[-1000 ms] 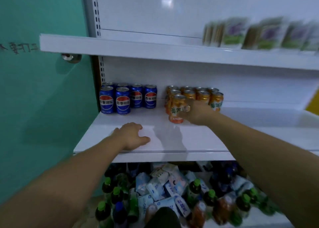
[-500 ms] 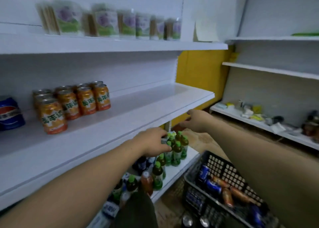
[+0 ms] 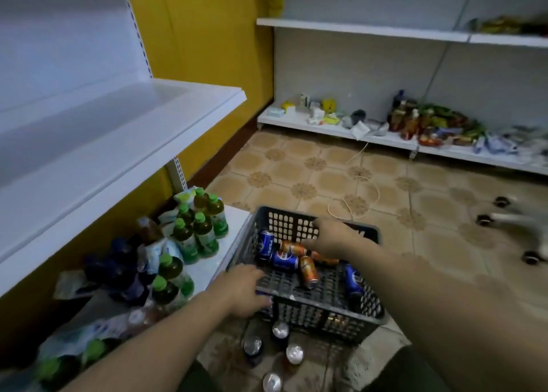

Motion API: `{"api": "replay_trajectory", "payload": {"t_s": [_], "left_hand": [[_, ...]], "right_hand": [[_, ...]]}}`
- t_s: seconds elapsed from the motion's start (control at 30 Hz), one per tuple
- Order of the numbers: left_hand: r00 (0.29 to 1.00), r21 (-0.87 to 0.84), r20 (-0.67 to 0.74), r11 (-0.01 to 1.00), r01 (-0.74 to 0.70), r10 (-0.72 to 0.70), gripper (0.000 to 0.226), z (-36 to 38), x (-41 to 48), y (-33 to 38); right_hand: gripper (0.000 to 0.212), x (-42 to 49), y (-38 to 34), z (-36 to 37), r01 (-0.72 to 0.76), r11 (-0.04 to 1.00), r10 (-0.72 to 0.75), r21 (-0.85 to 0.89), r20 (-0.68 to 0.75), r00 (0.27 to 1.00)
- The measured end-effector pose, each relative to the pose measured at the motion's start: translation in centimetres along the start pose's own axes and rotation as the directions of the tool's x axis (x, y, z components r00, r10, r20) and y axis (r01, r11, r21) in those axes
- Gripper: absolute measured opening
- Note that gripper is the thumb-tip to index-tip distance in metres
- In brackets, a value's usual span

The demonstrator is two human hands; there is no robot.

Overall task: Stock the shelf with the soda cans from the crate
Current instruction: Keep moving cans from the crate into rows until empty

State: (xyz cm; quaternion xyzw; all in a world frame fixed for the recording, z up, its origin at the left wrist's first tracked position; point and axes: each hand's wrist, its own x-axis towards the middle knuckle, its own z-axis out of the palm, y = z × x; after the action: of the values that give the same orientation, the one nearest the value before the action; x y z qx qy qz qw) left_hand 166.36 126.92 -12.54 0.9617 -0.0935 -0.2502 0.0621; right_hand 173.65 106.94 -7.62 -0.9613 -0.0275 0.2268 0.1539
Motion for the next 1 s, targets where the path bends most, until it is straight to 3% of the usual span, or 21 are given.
{"api": "replay_trajectory", "payload": {"t_s": [0.07, 0.37, 0.53, 0.73, 0.83, 0.93, 1.0], "left_hand": [[1.0, -0.004, 0.025, 1.0, 0.008, -0.008, 0.072, 1.6, 3.0, -0.9], [0.988, -0.075, -0.005, 0.985, 0.152, -0.153, 0.082, 8.2, 15.0, -7.8], [0.979, -0.13, -0.038, 0.972, 0.196, -0.202, 0.093, 11.7, 20.3, -9.8], [0.961, -0.223, -0.079, 0.945, 0.24, -0.263, 0.105, 16.4, 24.0, -11.3], [0.946, -0.136, -0.225, 0.969, 0.208, -0.235, 0.102, 18.5, 24.2, -11.4], [0.916, -0.17, -0.378, 0.983, 0.074, -0.134, 0.086, 19.7, 24.4, -11.9], [0.913, -0.15, -0.39, 0.986, 0.067, -0.122, 0.082, 20.1, 24.6, -12.1]], "right_hand": [[0.061, 2.6, 2.0, 1.7, -0.042, 0.999, 0.042, 0.006, 0.047, 0.998], [0.042, 15.7, 6.1, 11.7, -0.167, 0.98, 0.135, 0.109, 0.255, 0.958], [0.06, 21.6, 5.6, 18.0, -0.131, 0.989, 0.094, 0.075, 0.376, 0.922], [0.056, 27.1, 5.2, 26.0, -0.127, 0.989, 0.071, 0.077, 0.505, 0.86], [0.063, 29.2, 5.2, 30.0, -0.117, 0.992, 0.07, 0.056, 0.53, 0.845], [0.064, 30.9, 4.9, 33.4, -0.09, 0.995, 0.053, 0.041, 0.546, 0.836], [0.067, 32.2, 5.0, 35.9, -0.067, 0.996, 0.025, 0.052, 0.574, 0.818]]}}
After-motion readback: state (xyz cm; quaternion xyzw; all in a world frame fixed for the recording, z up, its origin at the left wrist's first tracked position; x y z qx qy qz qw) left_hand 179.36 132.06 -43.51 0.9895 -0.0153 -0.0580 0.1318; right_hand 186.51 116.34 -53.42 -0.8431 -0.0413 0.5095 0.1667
